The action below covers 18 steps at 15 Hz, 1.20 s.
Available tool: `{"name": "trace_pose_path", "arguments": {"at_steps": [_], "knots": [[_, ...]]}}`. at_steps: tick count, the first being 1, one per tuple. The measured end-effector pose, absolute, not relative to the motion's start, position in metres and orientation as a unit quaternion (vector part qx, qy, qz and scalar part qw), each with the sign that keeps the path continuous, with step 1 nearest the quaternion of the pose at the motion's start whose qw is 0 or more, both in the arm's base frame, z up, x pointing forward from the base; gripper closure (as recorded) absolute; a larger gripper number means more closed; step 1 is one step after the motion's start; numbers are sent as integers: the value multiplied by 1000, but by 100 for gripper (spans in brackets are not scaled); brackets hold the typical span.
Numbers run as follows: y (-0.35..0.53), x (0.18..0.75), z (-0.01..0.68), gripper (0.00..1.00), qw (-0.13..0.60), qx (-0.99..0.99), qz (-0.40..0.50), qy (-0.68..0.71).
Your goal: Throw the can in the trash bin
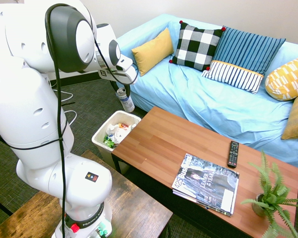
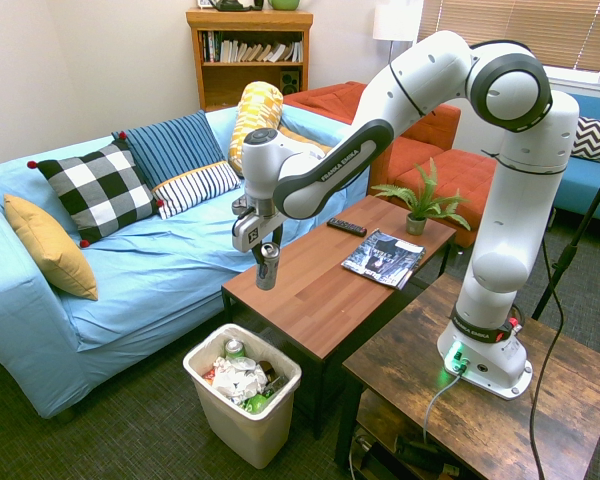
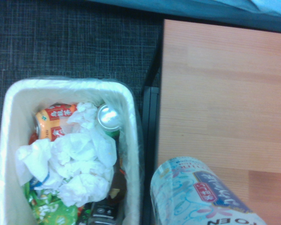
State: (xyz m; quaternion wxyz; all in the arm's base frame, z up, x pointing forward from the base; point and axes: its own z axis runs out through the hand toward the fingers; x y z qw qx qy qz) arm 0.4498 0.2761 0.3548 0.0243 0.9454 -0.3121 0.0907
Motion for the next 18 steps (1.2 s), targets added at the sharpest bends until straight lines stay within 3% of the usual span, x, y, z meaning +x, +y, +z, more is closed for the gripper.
{"name": "trace_pose_path", "arguments": {"at_steps": [14,15,18], "knots": [[341,444,339,100,29,953,92,-286],[340,445,336,0,32,953,92,-286],[338,446,329,0,39,953,87,-288]]}}
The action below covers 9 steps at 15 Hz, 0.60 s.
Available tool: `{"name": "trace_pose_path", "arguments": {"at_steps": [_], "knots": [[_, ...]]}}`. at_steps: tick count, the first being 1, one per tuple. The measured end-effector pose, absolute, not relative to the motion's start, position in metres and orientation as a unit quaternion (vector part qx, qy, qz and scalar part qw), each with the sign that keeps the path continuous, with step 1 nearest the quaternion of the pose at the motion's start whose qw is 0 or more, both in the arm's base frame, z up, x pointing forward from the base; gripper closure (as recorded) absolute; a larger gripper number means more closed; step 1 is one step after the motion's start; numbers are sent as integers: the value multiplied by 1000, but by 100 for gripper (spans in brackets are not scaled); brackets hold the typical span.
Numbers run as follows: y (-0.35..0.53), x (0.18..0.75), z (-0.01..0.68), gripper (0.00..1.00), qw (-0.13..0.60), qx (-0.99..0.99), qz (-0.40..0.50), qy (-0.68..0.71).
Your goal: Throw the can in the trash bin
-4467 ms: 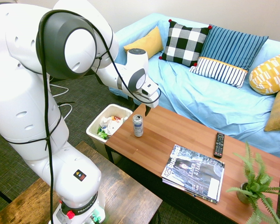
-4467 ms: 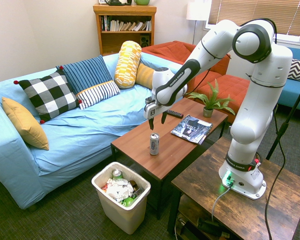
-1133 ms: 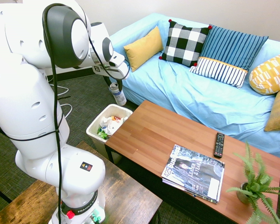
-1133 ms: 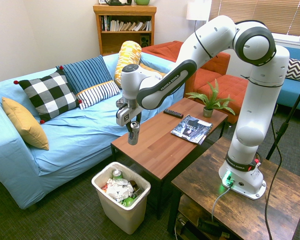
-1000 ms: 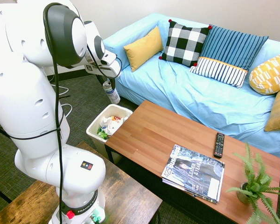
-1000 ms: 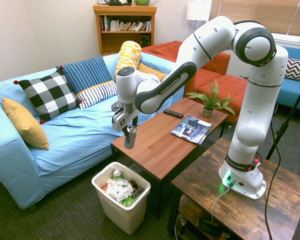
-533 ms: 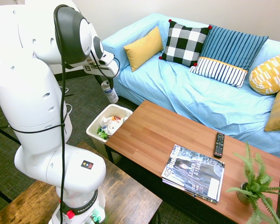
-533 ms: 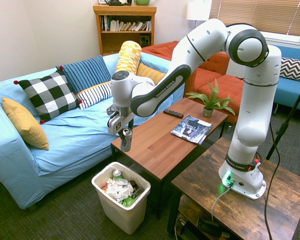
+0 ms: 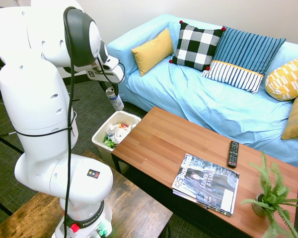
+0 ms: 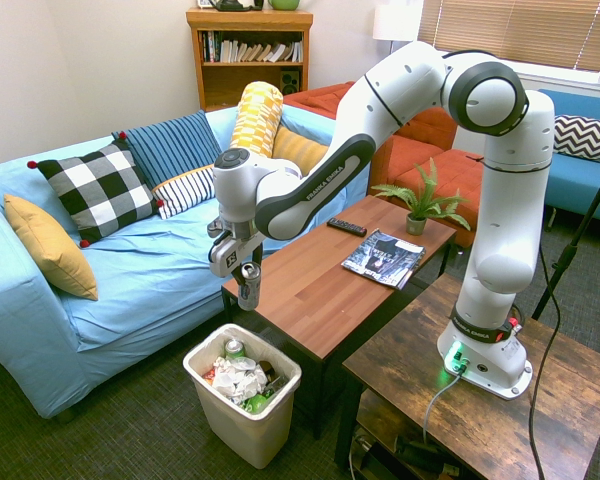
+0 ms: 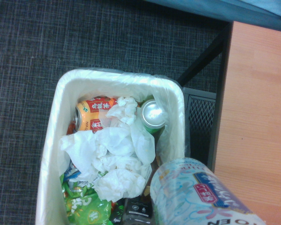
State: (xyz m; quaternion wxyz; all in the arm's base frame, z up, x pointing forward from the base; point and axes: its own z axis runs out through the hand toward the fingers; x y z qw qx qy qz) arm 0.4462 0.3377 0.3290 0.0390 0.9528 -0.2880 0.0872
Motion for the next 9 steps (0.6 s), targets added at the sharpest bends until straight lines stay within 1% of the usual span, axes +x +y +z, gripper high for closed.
{"name": "trace_pose_path", "arguments": {"at_steps": [9], "knots": [[336,452,340,0,39,951,92,-294]]}}
